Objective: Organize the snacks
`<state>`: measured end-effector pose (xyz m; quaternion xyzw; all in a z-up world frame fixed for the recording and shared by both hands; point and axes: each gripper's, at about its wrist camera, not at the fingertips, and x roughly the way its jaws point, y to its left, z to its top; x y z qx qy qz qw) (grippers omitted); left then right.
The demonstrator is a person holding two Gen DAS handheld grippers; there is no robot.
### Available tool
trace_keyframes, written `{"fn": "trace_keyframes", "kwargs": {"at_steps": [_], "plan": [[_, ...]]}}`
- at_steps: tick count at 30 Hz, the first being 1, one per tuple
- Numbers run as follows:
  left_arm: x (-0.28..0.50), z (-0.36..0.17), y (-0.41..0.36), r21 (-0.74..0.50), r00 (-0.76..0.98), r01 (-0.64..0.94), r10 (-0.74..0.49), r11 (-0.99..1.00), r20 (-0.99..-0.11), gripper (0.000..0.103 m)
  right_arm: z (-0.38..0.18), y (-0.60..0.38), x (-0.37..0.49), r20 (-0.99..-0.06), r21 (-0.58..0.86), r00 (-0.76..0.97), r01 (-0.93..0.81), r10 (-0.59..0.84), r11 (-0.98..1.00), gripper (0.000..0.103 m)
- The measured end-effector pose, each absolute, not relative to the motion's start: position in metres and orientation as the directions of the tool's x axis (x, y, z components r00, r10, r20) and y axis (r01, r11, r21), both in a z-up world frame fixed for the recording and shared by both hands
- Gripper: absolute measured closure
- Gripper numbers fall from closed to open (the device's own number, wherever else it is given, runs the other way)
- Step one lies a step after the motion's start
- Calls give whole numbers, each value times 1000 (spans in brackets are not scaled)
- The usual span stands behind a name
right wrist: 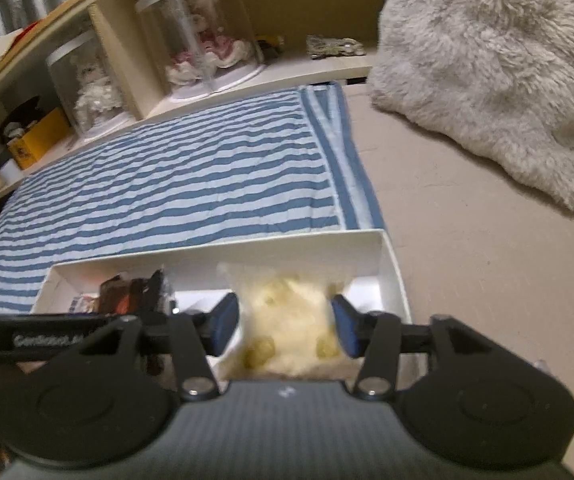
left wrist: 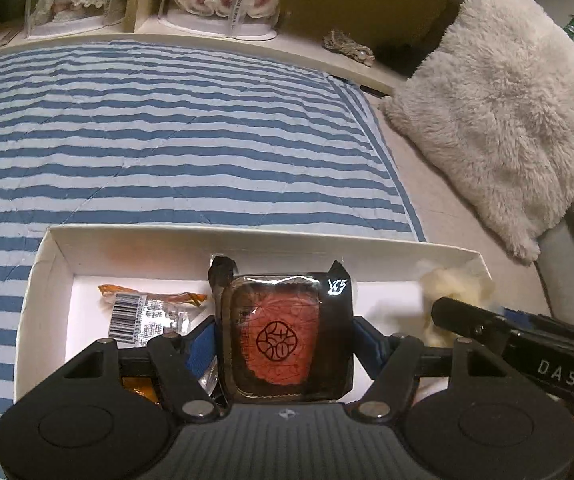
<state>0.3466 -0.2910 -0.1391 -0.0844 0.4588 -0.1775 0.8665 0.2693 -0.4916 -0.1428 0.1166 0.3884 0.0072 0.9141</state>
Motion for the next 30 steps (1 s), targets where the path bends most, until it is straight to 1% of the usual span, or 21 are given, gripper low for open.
{"fn": "trace_keyframes", "kwargs": {"at_steps": [2,4,5,8,10,12,14,15,17,21,26,30], "plan": [[346,-139,-291,-304,514,235,-384,923,-767,27,-142,-493,268,-705,214,704,95,86,972,20],[344,-138,-290,-291,516,241,-376,926,-769,16,-141,-494,265,-705,217,703,90,92,972,18],[343,-138,-290,-280,516,246,-370,928,-773,15,-141,-494,264,-708,216,700,89,94,972,18],[340,-135,-289,-261,512,255,-359,931,-780,13,-141,-493,258,-723,198,686,92,82,976,17],[337,-133,-289,-256,510,263,-359,930,-782,10,-140,-494,252,-726,197,682,94,80,976,15],[333,-130,-289,-244,512,275,-357,930,-782,7,-138,-494,247,-727,195,682,98,77,976,10],[330,-127,-288,-234,514,283,-353,930,-782,6,-135,-493,242,-723,191,687,98,73,977,8],[328,-125,-287,-231,516,284,-352,931,-781,6,-133,-493,241,-723,191,688,99,72,977,4],[324,-121,-285,-225,520,284,-347,932,-780,3,-129,-492,237,-718,183,693,99,64,978,1],[317,-110,-280,-214,537,286,-341,934,-772,0,-120,-489,227,-708,185,703,86,72,979,1],[306,-94,-268,-216,565,267,-334,939,-755,0,-110,-481,217,-707,152,706,99,38,983,1],[294,-81,-257,-187,583,262,-310,947,-751,0,-98,-476,205,-697,150,716,98,35,984,1]]}}
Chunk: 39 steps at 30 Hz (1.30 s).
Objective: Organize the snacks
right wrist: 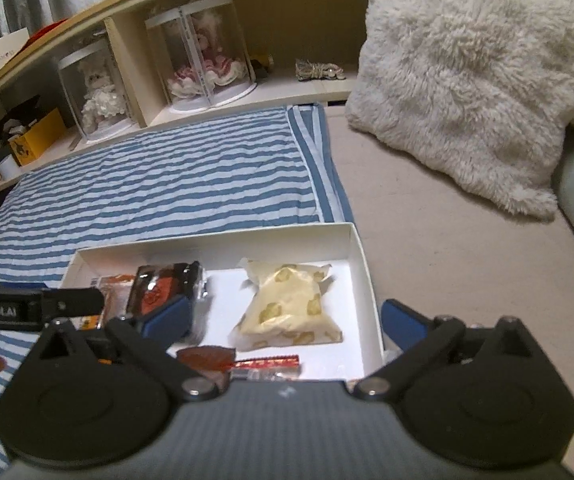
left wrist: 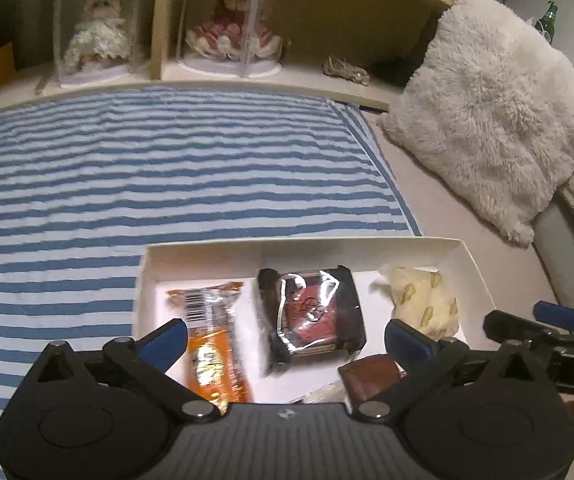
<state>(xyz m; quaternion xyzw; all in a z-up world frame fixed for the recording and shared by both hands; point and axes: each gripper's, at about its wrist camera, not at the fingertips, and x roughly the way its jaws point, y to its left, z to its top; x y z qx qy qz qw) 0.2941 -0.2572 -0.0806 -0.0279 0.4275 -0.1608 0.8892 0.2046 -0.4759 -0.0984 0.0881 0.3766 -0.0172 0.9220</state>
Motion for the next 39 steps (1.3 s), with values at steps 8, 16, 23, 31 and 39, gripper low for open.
{"fn": "trace_keyframes", "kwargs": {"at_steps": [8,16,23,31,39], "plan": [[262,-56,-237,-139,630,253,-272,957,-728,0,-74,-458,166,-675,121,737,66,34,990,1],[221,-33,-210,-145,658,238,-269,960,-703,0,-48,-438,121,-614,79,789,51,8,996,1],[176,-12,-194,-107,712,239,-249,965,-657,0,-29,-422,82,-555,74,832,48,1,996,1],[129,-2,-176,-96,750,257,-261,962,-608,0,-22,-403,40,-516,54,857,29,3,998,1],[88,-1,-170,-29,797,275,-245,961,-551,0,-24,-393,8,-496,40,868,38,-13,998,1]]}}
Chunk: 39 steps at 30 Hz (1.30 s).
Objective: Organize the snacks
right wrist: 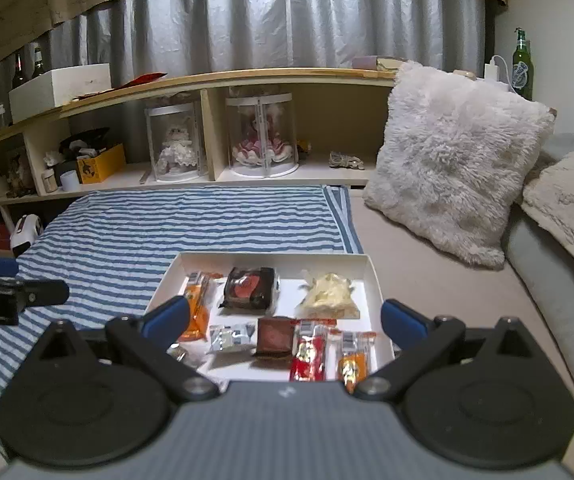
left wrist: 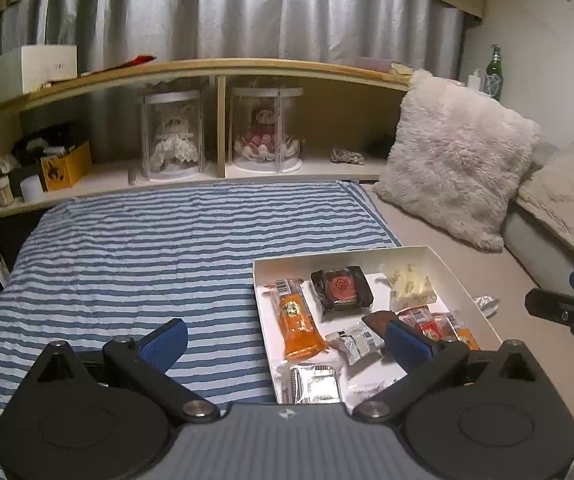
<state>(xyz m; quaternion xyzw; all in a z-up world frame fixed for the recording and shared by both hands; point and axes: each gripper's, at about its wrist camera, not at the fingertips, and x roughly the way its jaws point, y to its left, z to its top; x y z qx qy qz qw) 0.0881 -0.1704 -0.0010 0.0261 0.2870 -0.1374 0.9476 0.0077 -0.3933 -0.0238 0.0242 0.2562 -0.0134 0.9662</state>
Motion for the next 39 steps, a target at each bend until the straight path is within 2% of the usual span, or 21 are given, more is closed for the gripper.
{"fn": "trace_keyframes", "kwargs": {"at_steps": [15,21,39], "plan": [[44,-14,-164,18,855,299,-260,954,-449,0,-48,-382,-14,-456,20,886,98,-78,995,1],[46,-26,-161,9,859,290,-256,957,-443,0,-53,-374,-13,-440,-28,894,82,-86,996,1],[48,-38,-153,-9,860,268,-244,963,-448,0,-59,-377,-9,-447,-22,892,64,-67,998,1]]}}
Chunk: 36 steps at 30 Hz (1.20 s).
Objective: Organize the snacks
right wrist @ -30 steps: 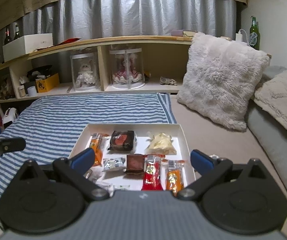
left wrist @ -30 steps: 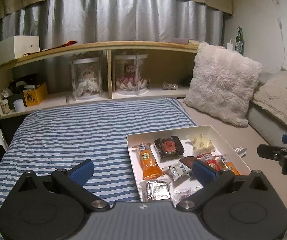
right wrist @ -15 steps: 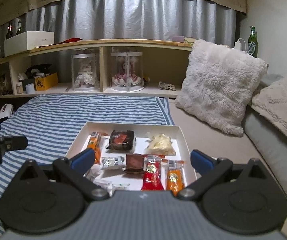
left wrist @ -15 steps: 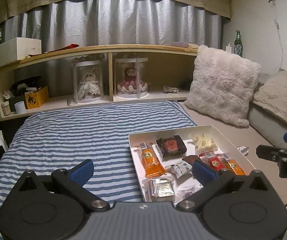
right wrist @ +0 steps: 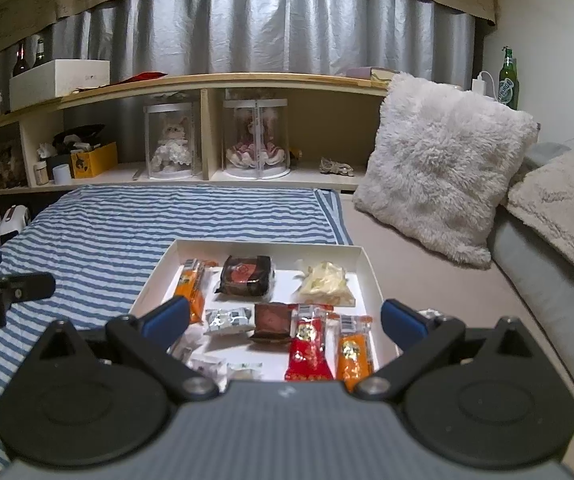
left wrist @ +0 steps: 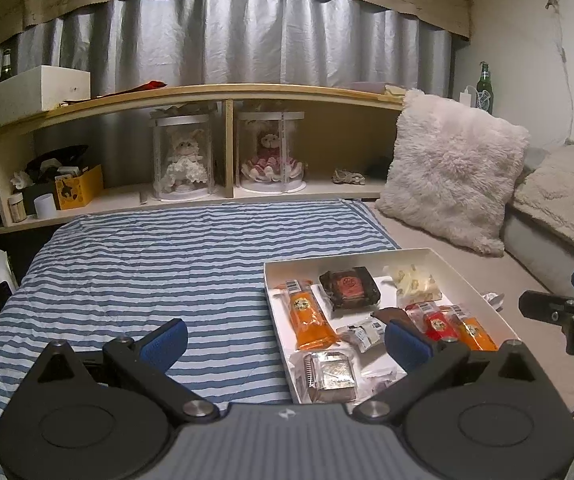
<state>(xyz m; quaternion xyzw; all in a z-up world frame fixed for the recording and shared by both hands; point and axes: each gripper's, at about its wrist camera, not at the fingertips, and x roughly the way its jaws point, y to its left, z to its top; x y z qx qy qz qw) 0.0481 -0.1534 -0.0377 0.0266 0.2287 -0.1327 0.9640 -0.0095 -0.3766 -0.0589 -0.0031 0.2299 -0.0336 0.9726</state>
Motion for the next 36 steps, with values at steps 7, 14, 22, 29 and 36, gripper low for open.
{"fn": "trace_keyframes", "kwargs": {"at_steps": [7,14,22,29,36], "plan": [[48,-38,-154,-9,860,266,-242,964,-449,0,-60,-377,-9,-448,-23,892,62,-66,998,1],[47,-38,-154,-11,856,270,-245,963,-454,0,-60,-377,-9,-448,-24,892,63,-67,998,1],[48,-39,-154,-12,856,270,-246,963,-455,0,-61,-379,-7,-450,-31,891,55,-63,998,1],[47,-39,-153,-12,856,269,-245,963,-456,0,-61,-381,-6,-451,-29,890,54,-61,998,1],[48,-39,-153,-11,856,269,-245,963,-456,0,-62,-385,-4,-453,-24,890,50,-56,998,1]]}}
